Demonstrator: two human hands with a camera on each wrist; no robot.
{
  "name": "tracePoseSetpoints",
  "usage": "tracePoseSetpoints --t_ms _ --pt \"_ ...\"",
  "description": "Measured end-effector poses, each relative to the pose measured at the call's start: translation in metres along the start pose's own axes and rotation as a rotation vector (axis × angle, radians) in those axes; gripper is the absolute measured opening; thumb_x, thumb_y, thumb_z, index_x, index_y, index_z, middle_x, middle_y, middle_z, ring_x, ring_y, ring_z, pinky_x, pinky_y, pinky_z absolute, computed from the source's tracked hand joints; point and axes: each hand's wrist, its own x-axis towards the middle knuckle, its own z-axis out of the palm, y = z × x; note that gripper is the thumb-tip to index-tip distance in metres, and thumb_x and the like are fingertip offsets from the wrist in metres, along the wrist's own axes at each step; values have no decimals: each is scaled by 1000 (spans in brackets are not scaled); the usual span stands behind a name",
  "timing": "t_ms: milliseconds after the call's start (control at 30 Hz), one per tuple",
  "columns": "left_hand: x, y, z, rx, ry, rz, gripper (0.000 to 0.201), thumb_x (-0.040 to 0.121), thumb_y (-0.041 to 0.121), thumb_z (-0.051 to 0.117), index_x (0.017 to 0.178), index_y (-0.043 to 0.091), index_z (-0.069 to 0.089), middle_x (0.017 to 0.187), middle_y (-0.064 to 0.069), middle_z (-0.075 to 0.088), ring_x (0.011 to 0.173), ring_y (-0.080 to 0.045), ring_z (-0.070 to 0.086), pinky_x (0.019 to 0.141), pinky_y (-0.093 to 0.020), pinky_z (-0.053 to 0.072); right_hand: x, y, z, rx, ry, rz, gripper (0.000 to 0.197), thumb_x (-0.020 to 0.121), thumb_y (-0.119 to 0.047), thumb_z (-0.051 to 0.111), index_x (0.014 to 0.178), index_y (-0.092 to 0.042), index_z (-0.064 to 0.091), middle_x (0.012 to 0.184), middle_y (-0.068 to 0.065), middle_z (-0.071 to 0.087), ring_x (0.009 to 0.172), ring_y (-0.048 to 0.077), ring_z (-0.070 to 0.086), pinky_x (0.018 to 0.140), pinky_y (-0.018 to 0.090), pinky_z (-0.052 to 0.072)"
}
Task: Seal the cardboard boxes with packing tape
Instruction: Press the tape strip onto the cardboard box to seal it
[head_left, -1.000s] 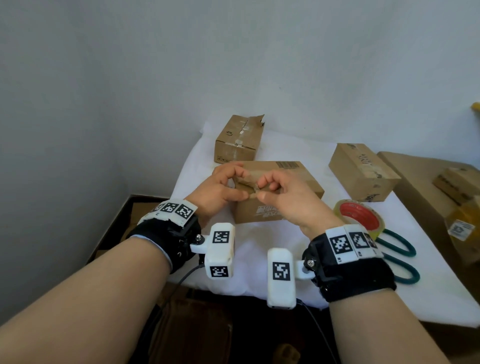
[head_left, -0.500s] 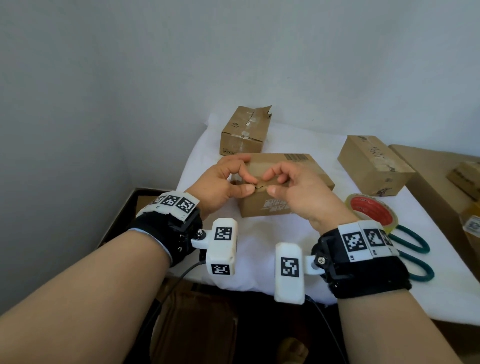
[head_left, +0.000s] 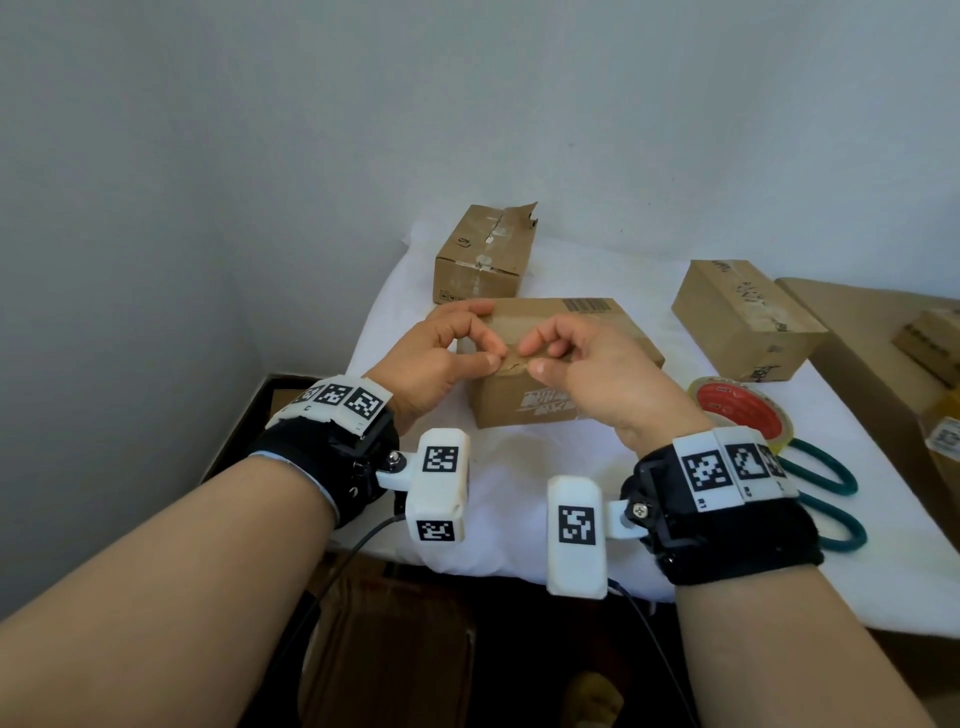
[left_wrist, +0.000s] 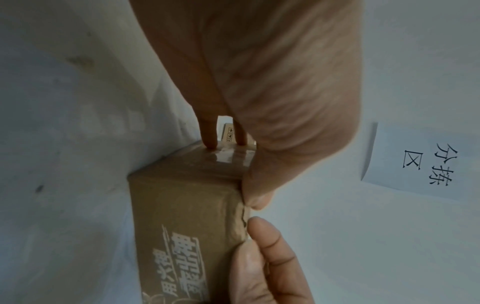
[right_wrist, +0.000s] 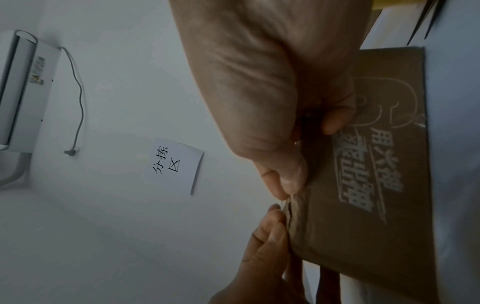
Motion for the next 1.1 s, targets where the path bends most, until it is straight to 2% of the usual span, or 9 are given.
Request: tracePoseSetpoints --t_ms 133,300,433,600,733,867,933,1033,1100 --pt "-2 5 4 29 4 11 19 85 -2 67 93 15 67 142 5 46 120 7 45 92 -5 32 -1 -5 0 18 27 20 14 99 -31 65 94 -18 70 79 -10 57 73 7 51 69 23 41" --pt "-1 3 5 45 3 15 23 85 -4 66 99 15 66 145 3 44 128 -5 43 109 -24 32 4 -9 12 -88 75 22 16 90 -22 75 80 -23 62 73 -9 48 66 9 46 66 26 41" --pt "-1 2 4 -6 -4 17 28 84 -5 67 103 15 63 145 5 44 122 4 43 92 -4 35 6 -12 15 -106 82 52 18 89 -19 76 79 -22 61 73 -8 49 68 10 48 69 29 43" --pt "0 4 0 -232 -46 -77 40 63 7 64 101 19 66 142 11 49 120 -4 53 96 -24 44 3 -13 11 -99 82 54 8 94 -20 69 87 -20 66 73 -8 50 68 10 49 66 27 43" --pt "1 7 1 -252 -32 -80 26 74 20 66 100 19 69 138 14 53 111 -5 59 98 -27 43 -1 -13 5 -54 66 50 11 101 -27 60 96 -20 67 78 -10 55 70 7 49 63 23 39" --pt "3 1 5 -124 42 -40 24 81 22 78 102 17 69 139 10 53 125 -10 54 106 -31 42 2 -12 8 -49 80 33 14 101 -32 61 89 -23 64 79 -10 56 70 7 50 66 25 40" --pt "4 -1 8 -26 70 -5 27 80 14 80 104 18 68 139 9 51 125 -5 49 103 -22 37 5 -9 10 -64 92 16 14 99 -30 64 88 -22 63 78 -9 55 70 8 50 69 27 41" --pt "5 -2 12 77 87 50 30 83 3 74 110 13 66 138 5 48 116 6 45 85 2 32 7 -6 14 -88 110 -6 9 95 -24 68 87 -21 65 77 -8 54 69 8 50 70 27 45" --pt "5 0 14 100 104 72 31 83 0 72 111 9 66 137 1 47 112 8 45 79 6 32 6 -4 15 -105 128 -29 13 94 -21 68 82 -24 64 75 -8 53 68 7 49 69 27 44"
